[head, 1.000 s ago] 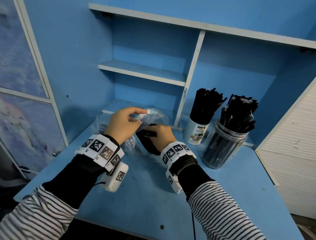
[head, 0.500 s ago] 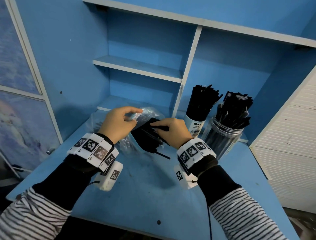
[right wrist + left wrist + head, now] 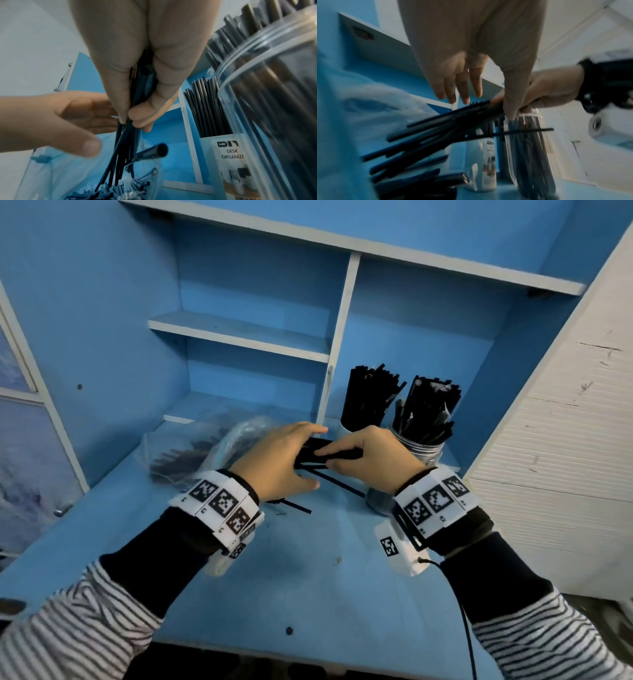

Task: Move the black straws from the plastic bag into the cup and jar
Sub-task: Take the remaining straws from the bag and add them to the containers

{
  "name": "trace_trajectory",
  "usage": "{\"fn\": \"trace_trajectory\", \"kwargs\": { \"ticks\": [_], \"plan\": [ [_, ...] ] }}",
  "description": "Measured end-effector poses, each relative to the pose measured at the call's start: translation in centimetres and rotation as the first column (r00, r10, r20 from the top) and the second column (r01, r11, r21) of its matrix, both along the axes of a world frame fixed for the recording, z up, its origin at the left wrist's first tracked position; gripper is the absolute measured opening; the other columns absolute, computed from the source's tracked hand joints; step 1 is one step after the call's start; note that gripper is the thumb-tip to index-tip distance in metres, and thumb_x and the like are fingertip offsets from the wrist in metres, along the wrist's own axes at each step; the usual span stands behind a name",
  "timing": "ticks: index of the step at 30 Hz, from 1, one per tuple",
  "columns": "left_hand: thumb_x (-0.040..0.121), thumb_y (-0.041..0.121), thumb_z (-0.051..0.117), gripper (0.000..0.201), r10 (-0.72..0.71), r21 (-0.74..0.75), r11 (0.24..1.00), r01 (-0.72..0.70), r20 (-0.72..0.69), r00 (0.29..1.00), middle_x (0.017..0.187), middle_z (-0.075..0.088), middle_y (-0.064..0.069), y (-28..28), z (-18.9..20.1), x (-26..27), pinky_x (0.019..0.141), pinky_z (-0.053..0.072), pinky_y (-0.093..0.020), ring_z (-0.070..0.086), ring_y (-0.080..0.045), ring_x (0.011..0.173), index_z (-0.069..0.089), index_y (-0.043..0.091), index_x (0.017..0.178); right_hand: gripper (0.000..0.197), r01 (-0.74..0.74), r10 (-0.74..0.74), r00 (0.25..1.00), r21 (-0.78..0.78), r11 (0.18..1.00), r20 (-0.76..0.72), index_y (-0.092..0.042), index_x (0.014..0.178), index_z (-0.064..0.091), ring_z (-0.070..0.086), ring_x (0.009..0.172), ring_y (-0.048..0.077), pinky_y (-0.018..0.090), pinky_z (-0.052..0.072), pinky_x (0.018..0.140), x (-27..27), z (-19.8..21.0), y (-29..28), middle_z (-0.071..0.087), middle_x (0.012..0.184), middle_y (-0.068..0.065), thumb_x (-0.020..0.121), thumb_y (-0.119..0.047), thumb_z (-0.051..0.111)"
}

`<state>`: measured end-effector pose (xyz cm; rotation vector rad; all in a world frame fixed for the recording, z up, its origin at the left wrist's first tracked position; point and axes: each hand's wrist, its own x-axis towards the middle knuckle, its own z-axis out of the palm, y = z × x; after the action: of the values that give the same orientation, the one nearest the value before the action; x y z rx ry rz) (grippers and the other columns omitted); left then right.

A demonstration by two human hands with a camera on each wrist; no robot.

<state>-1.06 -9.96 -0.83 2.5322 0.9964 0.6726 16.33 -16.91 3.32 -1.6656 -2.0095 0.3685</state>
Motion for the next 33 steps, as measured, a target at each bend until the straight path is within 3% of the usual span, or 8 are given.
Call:
{"fn": "trace_trajectory", "kwargs": {
  "ticks": [2,8,12,16,22,26,29,33],
  "plan": [
    [0.07,0.034,0.079,0.076,-0.009,0.002,1.0,0.009,-0.059,0.998,0.135,0.051,0.01,0.4,-0.2,1.4,0.102,0.039,-0.027,0.047,-0.012,0.124,0.043,0.03,0.137,0.024,-0.001,0.001,1.0,-0.008,1.0,-0.001,-0.025,0.106,0.075,0.053,0.06,-0.014,0.003,0.038,0.059,0.1,-0.2,-0.5,0.065,0.076,-0.013,0.086,-0.014,0.07],
    [0.072,0.031,0.076,0.039,-0.022,-0.019,1.0,0.02,-0.086,0.996,0.096,0.066,0.009,0.7,-1.0,3.0,0.073,0.048,-0.03,0.06,-0.016,0.088,0.055,0.024,0.104,0.025,-0.022,0.021,0.999,-0.033,0.999,-0.042,-0.024,0.109,0.074,0.053,0.065,-0.017,0.002,0.038,0.066,0.4,-1.0,-1.3,0.067,0.084,-0.011,0.086,-0.014,0.07],
    [0.083,0.02,0.065,0.011,-0.009,0.011,1.0,0.01,-0.091,0.996,0.068,0.057,0.007,0.9,-1.0,3.2,0.054,0.037,-0.023,0.062,-0.023,0.076,0.054,0.019,0.08,0.027,-0.045,0.045,0.998,-0.008,0.999,-0.032,-0.026,0.112,0.073,0.056,0.076,-0.015,0.0,0.038,0.074,0.7,-0.9,-1.3,0.071,0.1,-0.011,0.087,-0.017,0.07],
    [0.089,0.016,0.061,0.008,-0.035,-0.062,0.997,0.036,0.017,0.999,0.07,0.061,0.006,0.8,-0.4,3.1,0.057,0.044,-0.023,0.062,-0.016,0.066,0.059,0.024,0.091,0.041,-0.044,0.047,0.996,0.041,0.998,-0.076,-0.031,0.125,0.063,0.056,0.086,-0.016,0.004,0.04,0.079,1.2,0.2,-1.7,0.063,0.104,-0.02,0.086,-0.023,0.072],
    [0.091,0.036,0.062,0.008,0.061,-0.168,0.985,-0.032,0.174,0.983,0.076,0.066,0.004,1.4,-0.4,2.1,0.058,0.044,-0.02,0.062,-0.015,0.069,0.063,0.031,0.097,0.077,0.182,-0.169,0.947,0.023,0.983,-0.273,-0.021,0.14,0.042,0.056,0.106,0.006,0.022,0.05,0.092,1.7,-0.4,-2.0,0.055,0.122,-0.009,0.075,-0.039,0.078],
    [0.089,0.039,0.065,0.006,0.093,-0.193,0.98,-0.042,0.262,0.96,0.069,0.06,0.006,1.3,-0.5,1.4,0.053,0.037,-0.006,0.055,-0.001,0.062,0.061,0.035,0.091,0.059,0.233,-0.239,0.965,-0.069,0.97,-0.109,-0.014,0.139,0.046,0.055,0.119,0.017,0.023,0.043,0.098,1.5,-2.5,-1.2,0.056,0.132,0.003,0.088,-0.036,0.067],
    [0.09,0.039,0.064,0.006,0.114,-0.184,0.98,-0.07,0.235,0.965,0.07,0.06,0.01,1.3,-0.5,1.2,0.055,0.037,-0.005,0.053,0.003,0.065,0.06,0.035,0.092,0.054,0.218,-0.213,0.976,-0.094,0.971,0.053,-0.016,0.144,0.04,0.046,0.129,0.021,0.023,0.036,0.098,0.7,-3.6,0.1,0.048,0.143,0.006,0.095,-0.027,0.059],
    [0.09,0.042,0.063,0.007,0.116,-0.188,0.979,-0.074,0.223,0.968,0.075,0.061,0.013,1.5,-0.5,0.9,0.056,0.035,-0.006,0.053,0.005,0.069,0.058,0.038,0.094,0.053,0.263,-0.204,0.948,-0.245,0.933,0.244,-0.012,0.145,0.037,0.042,0.133,0.028,0.034,0.036,0.108,0.0,-5.9,2.7,0.044,0.146,0.012,0.097,-0.028,0.053]
  ]
}}
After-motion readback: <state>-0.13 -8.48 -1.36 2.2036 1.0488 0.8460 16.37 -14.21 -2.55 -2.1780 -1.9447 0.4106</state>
